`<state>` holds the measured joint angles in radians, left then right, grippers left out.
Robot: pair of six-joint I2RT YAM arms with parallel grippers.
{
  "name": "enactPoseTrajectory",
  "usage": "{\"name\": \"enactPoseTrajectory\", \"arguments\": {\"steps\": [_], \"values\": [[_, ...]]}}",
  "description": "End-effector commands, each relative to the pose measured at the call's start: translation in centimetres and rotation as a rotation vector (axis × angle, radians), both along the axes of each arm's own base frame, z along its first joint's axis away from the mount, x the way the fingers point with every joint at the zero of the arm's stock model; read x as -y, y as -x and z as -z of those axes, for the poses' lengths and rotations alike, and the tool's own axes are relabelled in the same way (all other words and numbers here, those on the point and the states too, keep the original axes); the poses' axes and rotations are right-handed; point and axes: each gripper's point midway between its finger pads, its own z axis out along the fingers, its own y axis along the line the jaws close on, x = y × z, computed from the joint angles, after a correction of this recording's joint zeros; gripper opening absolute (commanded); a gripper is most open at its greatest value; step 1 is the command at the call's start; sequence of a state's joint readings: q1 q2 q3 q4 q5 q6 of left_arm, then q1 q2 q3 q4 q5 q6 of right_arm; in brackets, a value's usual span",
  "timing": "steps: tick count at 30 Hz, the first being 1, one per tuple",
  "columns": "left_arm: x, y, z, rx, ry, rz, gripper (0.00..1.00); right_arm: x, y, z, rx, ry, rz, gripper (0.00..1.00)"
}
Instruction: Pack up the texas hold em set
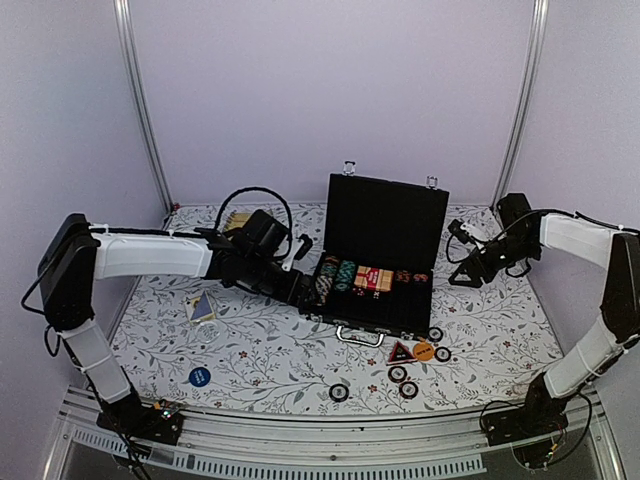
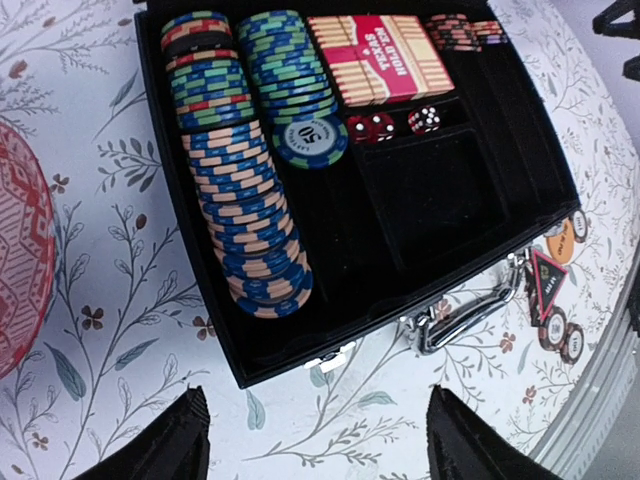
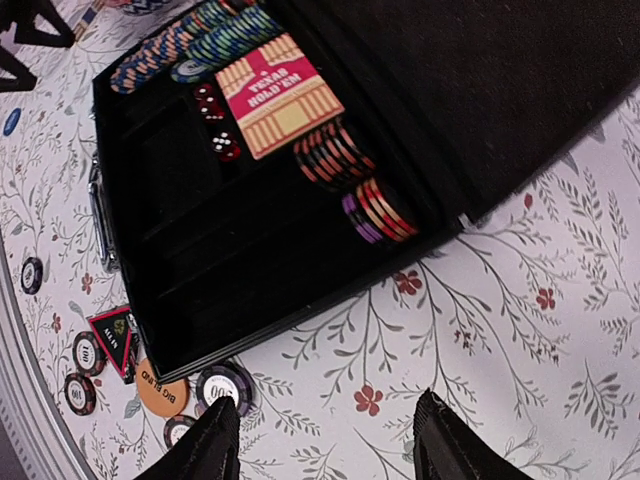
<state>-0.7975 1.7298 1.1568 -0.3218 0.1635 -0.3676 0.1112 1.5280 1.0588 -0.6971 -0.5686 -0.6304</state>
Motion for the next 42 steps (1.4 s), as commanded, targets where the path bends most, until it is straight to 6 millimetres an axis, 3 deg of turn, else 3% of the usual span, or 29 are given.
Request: {"name": "enactPoseTrajectory", "arguments": {"steps": [1, 8, 19, 31, 42], "values": [[0.1, -0.4, 1.5, -0.024, -0.009, -0.053, 0.76, 1.2, -1.0, 1.8, -0.079, -0.016, 0.121, 0.64], [0.7, -1.0, 3.0, -0.037, -0.024, -0.053, 0.77, -0.3, -1.5, 5.0, -0.273, -0.093, 0.116, 0.7], [1.2, -1.0, 4.8, -0.058, -0.013, -0.046, 0.79, -4.1, -0.8, 7.8, -0.396, -0.123, 0.026, 0.7], [1.7, 0.2, 5.7, -0.084, 0.019, -0.003, 0.78, -6.4, -3.4, 7.3, -0.366, -0.121, -0.012, 0.68], [3.8, 2.4, 5.5, -0.089, 0.053, 0.08, 0.76, -7.9, -5.4, 6.5, -0.338, -0.149, -0.042, 0.67]]}}
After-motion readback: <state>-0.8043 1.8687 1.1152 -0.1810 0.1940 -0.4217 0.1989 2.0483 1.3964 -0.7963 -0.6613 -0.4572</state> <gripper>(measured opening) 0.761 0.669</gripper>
